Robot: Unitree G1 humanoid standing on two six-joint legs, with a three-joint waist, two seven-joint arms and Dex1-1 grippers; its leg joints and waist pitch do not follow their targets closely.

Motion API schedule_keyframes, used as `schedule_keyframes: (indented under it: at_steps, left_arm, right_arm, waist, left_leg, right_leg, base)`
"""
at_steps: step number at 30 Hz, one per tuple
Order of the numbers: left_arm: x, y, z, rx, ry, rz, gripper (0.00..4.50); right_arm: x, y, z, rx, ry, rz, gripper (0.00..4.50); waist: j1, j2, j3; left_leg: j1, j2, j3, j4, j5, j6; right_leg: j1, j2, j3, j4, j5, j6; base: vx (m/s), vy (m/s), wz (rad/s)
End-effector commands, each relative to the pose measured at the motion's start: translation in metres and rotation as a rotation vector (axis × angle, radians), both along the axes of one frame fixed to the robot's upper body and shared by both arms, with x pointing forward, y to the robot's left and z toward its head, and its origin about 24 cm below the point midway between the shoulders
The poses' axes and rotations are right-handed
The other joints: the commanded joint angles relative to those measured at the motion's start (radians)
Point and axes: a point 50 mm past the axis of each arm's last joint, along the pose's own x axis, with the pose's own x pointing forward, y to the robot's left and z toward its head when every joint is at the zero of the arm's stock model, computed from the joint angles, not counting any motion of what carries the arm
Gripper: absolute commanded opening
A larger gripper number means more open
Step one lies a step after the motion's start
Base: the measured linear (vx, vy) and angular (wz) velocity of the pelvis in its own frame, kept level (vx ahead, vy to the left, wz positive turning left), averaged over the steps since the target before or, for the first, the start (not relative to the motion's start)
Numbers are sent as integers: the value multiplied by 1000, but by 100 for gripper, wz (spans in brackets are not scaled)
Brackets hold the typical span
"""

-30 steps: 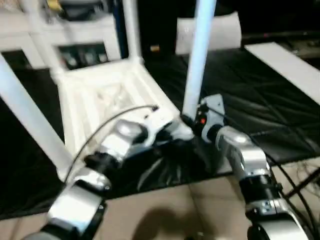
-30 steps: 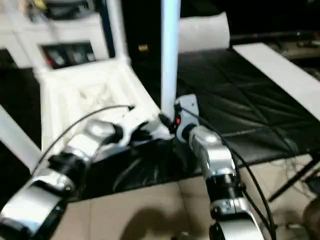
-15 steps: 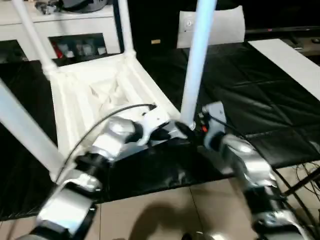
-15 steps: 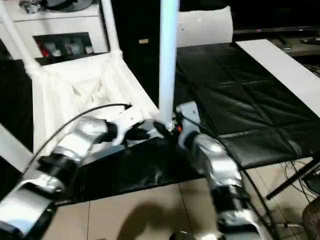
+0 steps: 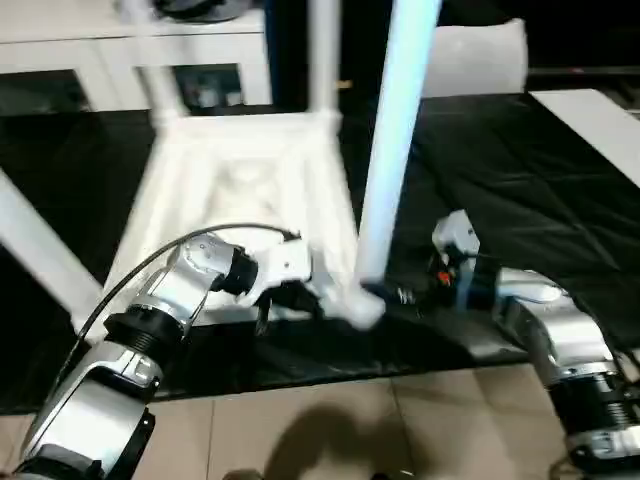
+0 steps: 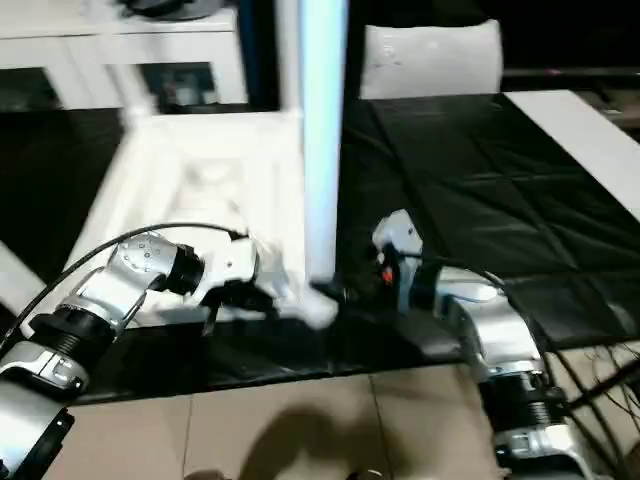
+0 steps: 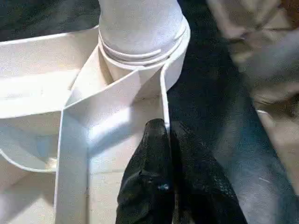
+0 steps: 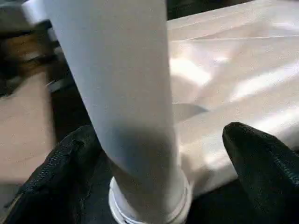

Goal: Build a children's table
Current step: Rotate leg to tighten

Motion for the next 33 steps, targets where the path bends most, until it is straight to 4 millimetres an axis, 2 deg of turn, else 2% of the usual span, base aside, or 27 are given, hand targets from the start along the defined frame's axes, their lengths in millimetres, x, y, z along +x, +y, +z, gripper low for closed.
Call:
schedule_keyframes:
  at_steps: [1, 3, 6, 8, 10, 15, 17, 19, 22, 24, 27, 28, 30, 31, 33]
  left_arm:
    - [-4, -17, 13, -8, -32, -168, 0]
    - [-5, -16, 12, 10, -27, -198, 0]
    - [-5, -15, 12, 38, -31, -224, 0]
    - [-4, -14, 12, 40, -33, -225, 0]
    - [-4, -14, 12, 44, -35, -229, 0]
    - [-2, -11, 13, 55, -37, -239, 0]
    - [-2, -10, 14, 59, -37, -242, 0]
    - [-2, -9, 14, 60, -37, -242, 0]
    - [-2, -8, 13, 64, -34, -239, 0]
    - [-2, -7, 12, 66, -32, -235, 0]
    - [-2, -6, 11, 68, -26, -232, 0]
    - [-2, -5, 11, 64, -13, -222, 0]
    - [-3, -5, 10, 50, 5, -203, 0]
    - [-3, -5, 10, 39, 17, -193, 0]
    - [-3, -5, 11, 16, 39, -167, 0]
  right_arm:
    - [0, 2, 6, 3, -4, 62, 418]
    - [-1, 3, 5, -4, 22, 101, 410]
    - [-3, 3, 4, -23, 53, 163, 381]
    - [-4, 4, 4, -22, 61, 177, 375]
    - [-4, 4, 4, -20, 71, 190, 351]
    - [-9, 4, 5, -19, 109, 251, 307]
    - [-10, 4, 4, -16, 127, 265, 307]
    - [-10, 5, 4, -14, 131, 269, 275]
    - [-11, 6, 4, -9, 136, 276, 266]
    - [-11, 7, 3, -6, 140, 279, 231]
    - [-11, 9, 2, -3, 143, 280, 224]
    - [-11, 10, 2, 7, 147, 275, 211]
    - [-12, 12, 2, 21, 150, 266, 208]
    - [-12, 12, 2, 29, 153, 257, 208]
    - [-12, 14, 1, 46, 154, 237, 206]
  waist:
    - [-6, -10, -74]
    - [2, -11, -74]
    - [2, -13, -73]
    - [3, -11, -73]
    - [2, -13, -74]
    - [5, -11, -76]
    - [5, -11, -77]
    - [6, -11, -76]
    - [7, -13, -76]
    - [7, -13, -76]
    - [8, -12, -76]
    - [9, -3, -76]
    - [8, -8, -76]
    - [7, -4, -75]
    - [6, -4, -75]
  left_leg:
    - [-9, 14, 29, -64, -47, 120]
    - [-9, 14, 30, -64, -50, 111]
    - [-11, 13, 30, -65, -66, 96]
    - [-9, 14, 31, -65, -67, 91]
    - [-12, 12, 32, -65, -59, 91]
    - [-10, 13, 36, -63, -53, 92]
    - [-10, 14, 37, -63, -54, 88]
    - [-9, 15, 38, -64, -56, 82]
    - [-8, 15, 39, -64, -56, 78]
    - [-9, 15, 39, -64, -52, 77]
    - [-9, 15, 39, -64, -52, 75]
    - [-8, 15, 38, -64, -55, 73]
    - [-8, 14, 39, -64, -58, 71]
    - [-8, 15, 39, -65, -64, 69]
    - [-7, 15, 39, -65, -67, 65]
  right_leg:
    - [80, -47, 54, -53, -179, -212]
    - [78, -47, 53, -54, -199, -205]
    - [81, -48, 51, -59, -242, -183]
    - [79, -47, 52, -59, -246, -177]
    - [80, -46, 52, -59, -238, -174]
    - [79, -43, 51, -58, -225, -177]
    - [79, -43, 50, -56, -222, -179]
    - [78, -43, 50, -57, -224, -180]
    - [78, -44, 51, -56, -229, -177]
    - [78, -44, 51, -56, -225, -177]
    - [78, -43, 51, -56, -227, -176]
    - [77, -44, 51, -56, -228, -177]
    - [78, -43, 51, -57, -224, -177]
    - [78, -43, 50, -57, -229, -178]
    - [79, -43, 51, -59, -231, -178]
  base:
    - [0, 0, 0]
    - [0, 0, 0]
    - [0, 0, 0]
    - [0, 0, 0]
    - [0, 0, 0]
    - [0, 0, 0]
    - [0, 0, 0]
    - [0, 0, 0]
    - [0, 0, 0]
    - [0, 0, 0]
    - [0, 0, 0]
    - [0, 0, 0]
    - [0, 0, 0]
    - [0, 0, 0]
    - [0, 0, 0]
